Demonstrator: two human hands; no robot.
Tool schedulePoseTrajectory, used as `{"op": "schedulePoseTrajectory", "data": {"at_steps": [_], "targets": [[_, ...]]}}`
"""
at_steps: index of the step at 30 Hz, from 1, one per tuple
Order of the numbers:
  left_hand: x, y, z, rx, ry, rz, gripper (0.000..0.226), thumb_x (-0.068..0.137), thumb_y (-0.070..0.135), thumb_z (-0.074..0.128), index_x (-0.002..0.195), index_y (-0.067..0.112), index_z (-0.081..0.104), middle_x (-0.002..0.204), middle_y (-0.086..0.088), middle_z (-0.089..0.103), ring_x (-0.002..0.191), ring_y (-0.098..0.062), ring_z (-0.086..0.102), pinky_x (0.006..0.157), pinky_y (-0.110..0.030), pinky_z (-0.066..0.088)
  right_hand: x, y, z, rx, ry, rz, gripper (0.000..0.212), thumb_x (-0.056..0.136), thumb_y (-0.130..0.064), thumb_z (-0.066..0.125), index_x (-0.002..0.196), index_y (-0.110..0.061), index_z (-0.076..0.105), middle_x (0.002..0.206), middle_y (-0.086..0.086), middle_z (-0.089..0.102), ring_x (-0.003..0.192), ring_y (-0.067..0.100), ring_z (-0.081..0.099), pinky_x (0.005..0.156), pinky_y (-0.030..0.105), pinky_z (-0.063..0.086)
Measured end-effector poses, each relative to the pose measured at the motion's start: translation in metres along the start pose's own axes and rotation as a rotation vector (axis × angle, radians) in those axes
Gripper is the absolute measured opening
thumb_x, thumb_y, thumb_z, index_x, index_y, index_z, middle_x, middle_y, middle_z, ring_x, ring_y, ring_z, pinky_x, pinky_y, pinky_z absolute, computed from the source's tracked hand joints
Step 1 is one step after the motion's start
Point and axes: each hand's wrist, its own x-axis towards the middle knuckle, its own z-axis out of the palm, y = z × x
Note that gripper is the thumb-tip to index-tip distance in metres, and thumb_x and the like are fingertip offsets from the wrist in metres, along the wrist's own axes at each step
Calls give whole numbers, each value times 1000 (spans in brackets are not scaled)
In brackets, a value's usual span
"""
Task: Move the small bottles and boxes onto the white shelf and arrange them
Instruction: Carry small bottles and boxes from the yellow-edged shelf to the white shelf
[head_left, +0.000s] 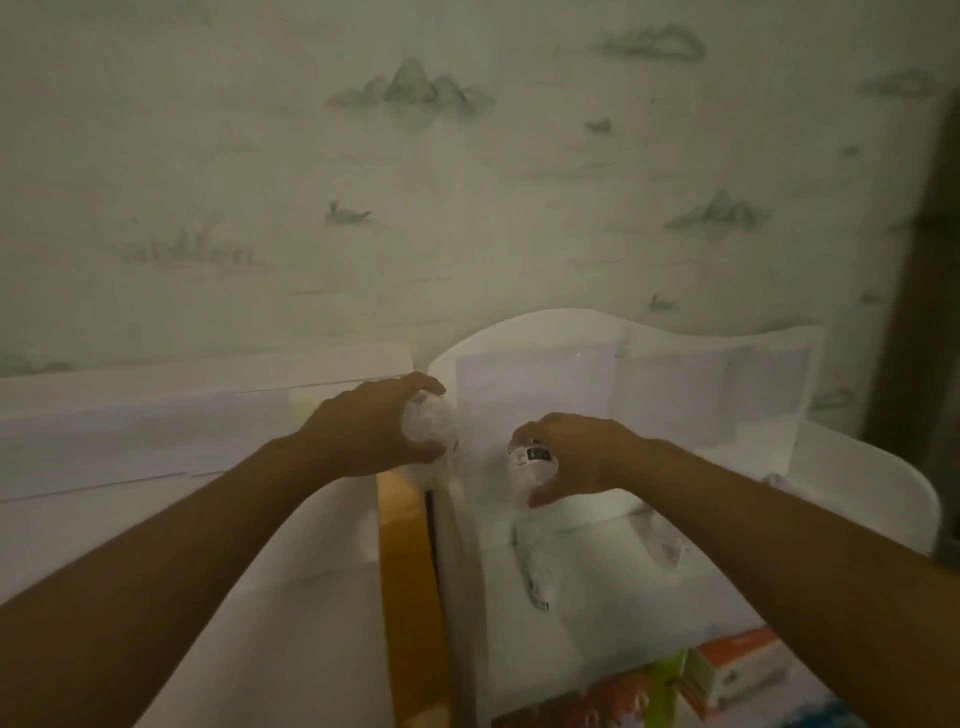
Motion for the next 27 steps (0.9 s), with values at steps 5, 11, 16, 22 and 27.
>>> {"op": "schedulePoseTrajectory", "data": {"at_steps": [5,11,16,22,27], "targets": [[35,42,49,73,-50,-30,72,70,61,74,131,41,41,132,7,56,111,-19,57,93,-40,51,-7,74,30,42,-60,15,79,69,-60,75,138,-38,41,136,-3,49,123,21,51,99,41,46],[64,79,104,148,-157,-71,71,67,69,68,126,49,34,131,12,55,110,-16,57,90,-39,52,1,139,108,76,-230,-25,85,70,-56,77,141,-33,39,141,2,44,125,26,48,103,43,44],[71,96,129,177,-255,-98,71,68,70,67,127,44,36,129,13,55,108,-10,56,90,-34,51,15,172,168,124,-322,-17,78,71,-51,78,138,-29,43,136,4,46,122,26,50,98,38,45],[77,87,147,217,-339,-135,71,68,71,64,125,44,33,131,12,53,111,-14,56,93,-38,51,42,162,212,198,-296,-21,73,75,-51,72,137,-30,40,140,5,41,126,28,47,101,40,42],[82,75,153,190,-355,-133,71,70,70,65,128,42,33,134,12,52,111,-12,56,92,-35,51,63,150,219,238,-306,-13,87,76,-53,71,148,-29,29,150,4,32,133,27,44,106,42,41]]}}
